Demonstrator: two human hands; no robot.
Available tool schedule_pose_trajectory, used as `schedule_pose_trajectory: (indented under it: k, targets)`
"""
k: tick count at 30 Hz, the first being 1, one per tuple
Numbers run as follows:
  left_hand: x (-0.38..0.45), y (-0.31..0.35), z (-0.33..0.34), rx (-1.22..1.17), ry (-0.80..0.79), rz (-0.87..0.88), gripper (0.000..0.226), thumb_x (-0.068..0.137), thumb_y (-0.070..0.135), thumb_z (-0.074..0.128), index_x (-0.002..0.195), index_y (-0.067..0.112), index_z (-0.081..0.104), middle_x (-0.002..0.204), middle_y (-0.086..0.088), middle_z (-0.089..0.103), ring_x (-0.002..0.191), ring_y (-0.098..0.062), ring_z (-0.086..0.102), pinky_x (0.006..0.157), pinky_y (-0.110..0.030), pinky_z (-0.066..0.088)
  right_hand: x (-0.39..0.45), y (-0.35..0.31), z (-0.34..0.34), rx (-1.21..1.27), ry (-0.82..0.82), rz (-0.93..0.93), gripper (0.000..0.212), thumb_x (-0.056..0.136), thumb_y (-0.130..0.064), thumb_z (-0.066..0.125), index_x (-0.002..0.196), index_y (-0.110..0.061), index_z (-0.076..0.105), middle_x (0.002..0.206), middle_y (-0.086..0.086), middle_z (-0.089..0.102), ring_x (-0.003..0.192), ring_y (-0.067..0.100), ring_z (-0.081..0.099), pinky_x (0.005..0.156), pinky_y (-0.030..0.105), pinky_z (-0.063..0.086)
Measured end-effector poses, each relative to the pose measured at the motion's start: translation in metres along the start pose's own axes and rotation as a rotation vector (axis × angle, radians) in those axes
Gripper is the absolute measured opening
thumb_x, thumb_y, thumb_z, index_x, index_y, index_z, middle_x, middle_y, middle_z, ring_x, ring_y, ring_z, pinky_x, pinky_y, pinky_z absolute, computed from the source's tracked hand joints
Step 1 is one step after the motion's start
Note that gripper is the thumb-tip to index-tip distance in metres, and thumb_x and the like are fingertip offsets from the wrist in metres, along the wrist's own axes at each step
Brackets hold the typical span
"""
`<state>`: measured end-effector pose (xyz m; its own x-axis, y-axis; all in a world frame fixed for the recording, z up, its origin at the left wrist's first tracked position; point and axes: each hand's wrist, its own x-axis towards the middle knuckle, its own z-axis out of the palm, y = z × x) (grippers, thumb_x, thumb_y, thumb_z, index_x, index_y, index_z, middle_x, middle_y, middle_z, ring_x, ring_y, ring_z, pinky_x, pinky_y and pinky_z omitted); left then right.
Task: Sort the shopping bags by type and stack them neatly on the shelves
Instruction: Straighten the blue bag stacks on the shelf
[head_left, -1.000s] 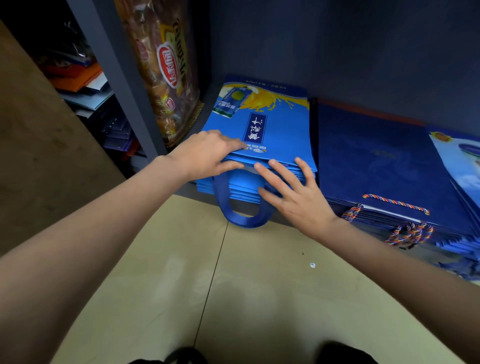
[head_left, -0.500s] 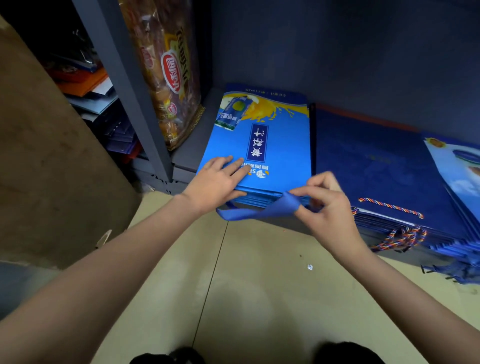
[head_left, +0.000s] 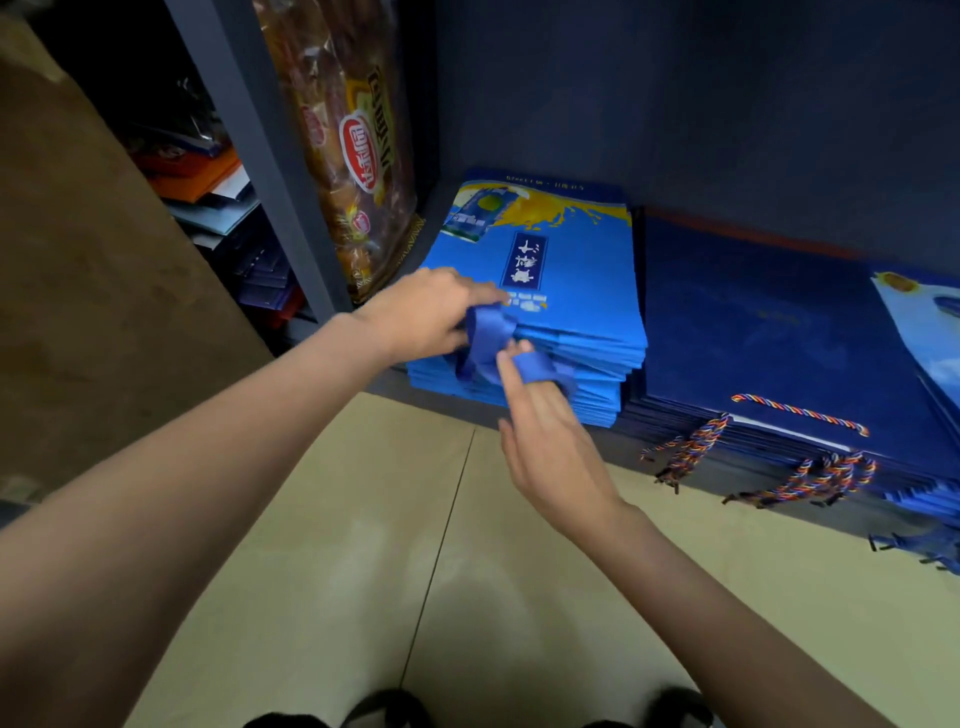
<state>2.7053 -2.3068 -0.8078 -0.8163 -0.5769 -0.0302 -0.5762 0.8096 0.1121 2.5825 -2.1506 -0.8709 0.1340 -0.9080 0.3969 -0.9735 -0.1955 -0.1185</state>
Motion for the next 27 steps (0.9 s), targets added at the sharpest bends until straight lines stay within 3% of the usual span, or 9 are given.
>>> schedule_pose_trajectory:
  k: [4,6,9,12,16,19,22,24,27]
  targets:
    - [0.004,-0.002,-0.015,0.066,0.038,0.02,0.05,0.095,0.037,0.047,0.141,0.02,0.04,0.134,-0.007,0.055,0.121,-0.028,0.05,0.096,-0.039,0.039,0.009,0.002,0.021,-0.128,-0.182,0.126,0.072,0.069,-0.015,0.072,0.133,0.001,0.044,0.108,0.012,0.063,0.092,0.026,0.061,0.083,0.031,0.044]
    - [0.004,0.002,-0.021,0.068,0.106,0.027,0.051,0.094,0.044,0.044,0.139,0.019,0.043,0.13,-0.008,0.058,0.117,-0.03,0.054,0.093,-0.042,0.043,0.019,0.004,0.021,-0.291,-0.376,0.189,0.063,0.088,-0.027,0.057,0.14,0.0,0.035,0.124,0.014,0.056,0.107,0.028,0.056,0.095,0.033,0.037]
    - [0.007,0.005,-0.028,0.092,0.214,-0.017,0.049,0.095,0.046,0.041,0.137,0.022,0.045,0.126,-0.008,0.06,0.11,-0.033,0.058,0.087,-0.044,0.047,0.038,0.003,0.012,-0.121,-0.523,0.363,0.047,0.1,-0.036,0.032,0.136,-0.005,0.032,0.133,0.013,0.048,0.122,0.03,0.044,0.099,0.036,0.032]
    - [0.006,0.004,-0.025,0.103,0.238,0.01,0.054,0.094,0.053,0.034,0.136,0.022,0.045,0.131,-0.005,0.057,0.112,-0.031,0.057,0.086,-0.045,0.049,0.056,-0.008,0.007,0.182,-0.448,0.548,0.037,0.098,-0.025,0.04,0.128,-0.003,0.041,0.13,0.017,0.049,0.122,0.032,0.044,0.096,0.037,0.034]
    - [-0.005,0.004,0.007,0.046,0.082,0.032,0.059,0.093,0.045,0.047,0.143,0.017,0.036,0.147,-0.005,0.039,0.132,-0.025,0.038,0.108,-0.038,0.032,0.049,-0.011,0.011,0.724,-0.345,0.633,0.052,0.09,-0.008,0.05,0.139,-0.011,0.031,0.143,0.007,0.039,0.131,0.025,0.036,0.101,0.028,0.029]
    - [-0.01,0.005,0.019,0.057,0.082,0.014,0.07,0.089,0.054,0.048,0.147,0.022,0.026,0.151,0.001,0.03,0.136,-0.022,0.028,0.111,-0.037,0.024,0.031,-0.003,0.013,0.954,-0.323,0.716,0.059,0.087,-0.002,0.052,0.139,-0.02,0.03,0.143,-0.001,0.043,0.133,0.018,0.04,0.11,0.04,0.032]
    - [-0.009,0.006,0.018,0.102,0.044,0.016,0.072,0.087,0.053,0.051,0.147,0.026,0.023,0.152,0.006,0.027,0.134,-0.019,0.028,0.108,-0.036,0.026,0.022,-0.002,0.008,1.086,-0.289,0.765,0.059,0.088,0.008,0.048,0.138,-0.018,0.031,0.139,-0.004,0.043,0.136,0.014,0.035,0.113,0.039,0.03]
    - [-0.009,0.008,0.018,0.144,0.014,0.036,0.067,0.091,0.049,0.047,0.148,0.025,0.021,0.153,0.004,0.026,0.133,-0.02,0.029,0.107,-0.036,0.029,0.017,-0.006,0.001,1.099,-0.258,0.818,0.061,0.09,0.009,0.044,0.142,-0.016,0.028,0.134,-0.004,0.044,0.132,0.014,0.041,0.11,0.034,0.034]
    - [-0.008,0.008,0.02,0.115,-0.022,0.019,0.064,0.093,0.047,0.044,0.149,0.024,0.02,0.154,0.004,0.024,0.132,-0.02,0.029,0.109,-0.036,0.029,0.001,-0.008,-0.012,0.931,-0.234,0.856,0.063,0.09,0.003,0.046,0.145,-0.022,0.03,0.123,0.001,0.058,0.103,0.023,0.064,0.098,0.038,0.046]
